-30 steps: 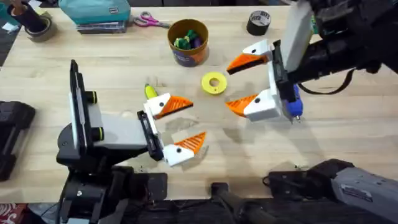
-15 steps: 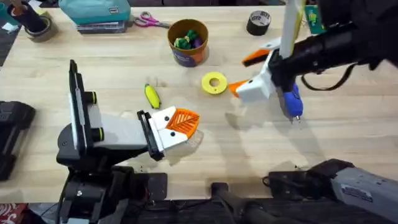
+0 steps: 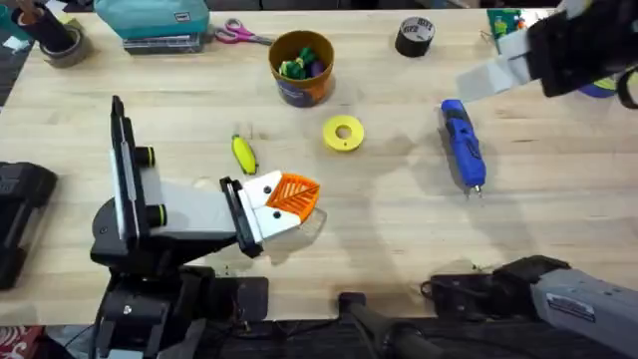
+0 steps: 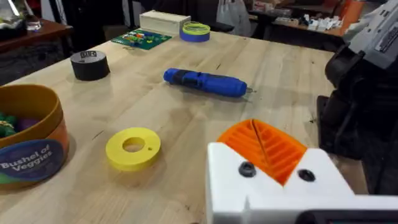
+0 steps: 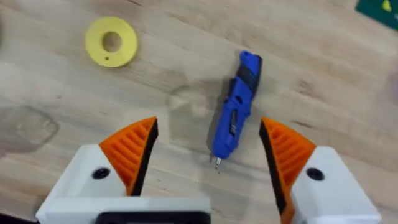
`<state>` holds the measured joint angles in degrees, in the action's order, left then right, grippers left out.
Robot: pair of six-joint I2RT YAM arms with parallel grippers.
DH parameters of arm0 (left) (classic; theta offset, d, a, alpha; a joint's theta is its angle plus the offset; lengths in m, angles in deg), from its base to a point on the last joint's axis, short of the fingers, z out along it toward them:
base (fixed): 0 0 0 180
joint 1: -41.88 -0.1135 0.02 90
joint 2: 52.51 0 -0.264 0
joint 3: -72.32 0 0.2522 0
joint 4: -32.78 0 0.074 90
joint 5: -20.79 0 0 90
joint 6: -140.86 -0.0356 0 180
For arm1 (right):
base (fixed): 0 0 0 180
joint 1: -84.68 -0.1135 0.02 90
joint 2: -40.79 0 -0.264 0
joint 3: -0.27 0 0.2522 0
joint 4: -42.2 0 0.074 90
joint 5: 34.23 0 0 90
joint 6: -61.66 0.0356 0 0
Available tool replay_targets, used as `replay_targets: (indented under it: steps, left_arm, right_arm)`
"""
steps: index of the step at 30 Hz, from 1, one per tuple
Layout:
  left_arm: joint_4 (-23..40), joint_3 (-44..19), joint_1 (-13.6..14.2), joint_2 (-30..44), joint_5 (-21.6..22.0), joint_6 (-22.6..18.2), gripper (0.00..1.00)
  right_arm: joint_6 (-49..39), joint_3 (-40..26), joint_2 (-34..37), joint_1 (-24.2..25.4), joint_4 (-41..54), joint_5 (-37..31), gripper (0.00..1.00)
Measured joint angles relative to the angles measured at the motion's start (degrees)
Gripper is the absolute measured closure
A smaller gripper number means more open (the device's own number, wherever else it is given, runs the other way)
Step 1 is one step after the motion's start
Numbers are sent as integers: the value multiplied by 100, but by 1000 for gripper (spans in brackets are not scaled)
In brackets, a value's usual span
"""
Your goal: Pick up the gripper from the table and insert it into the empty holder that is missing its gripper. Then pick up a screw, insert it into the mounting hole, and use the screwdriver to tighten it. Finally, clean up the table by picking up the vegetable and placing it into the bucket.
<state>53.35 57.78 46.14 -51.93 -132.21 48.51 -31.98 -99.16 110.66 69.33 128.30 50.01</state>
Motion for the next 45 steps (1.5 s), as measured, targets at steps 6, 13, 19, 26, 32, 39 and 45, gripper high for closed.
replay_targets:
  steps: [6, 13, 19, 26, 32, 39, 45]
  left_arm:
    - [0, 0, 0, 0, 0, 0, 996]
    - [0, 0, 0, 0, 0, 0, 996]
    - [0, 0, 0, 0, 0, 0, 996]
    - [0, 0, 0, 0, 0, 0, 996]
    - [2, 0, 0, 0, 0, 0, 996]
    - [2, 0, 0, 0, 0, 0, 996]
    - [2, 0, 0, 0, 0, 0, 996]
  right_arm:
    - [179, 26, 0, 709, 79, -41, 4]
    - [192, 849, 0, 1141, -620, -39, 4]
    - [91, 1571, 222, 1152, -1251, -37, 3]
    - [-182, 1655, 1141, 1152, -1784, -37, 3]
    - [-391, 1668, 1850, 1245, -1869, -13, 3]
    - [-353, 1688, 1934, 1713, -1607, 243, 4]
    - [-319, 1766, 1934, 1797, -1602, 349, 5]
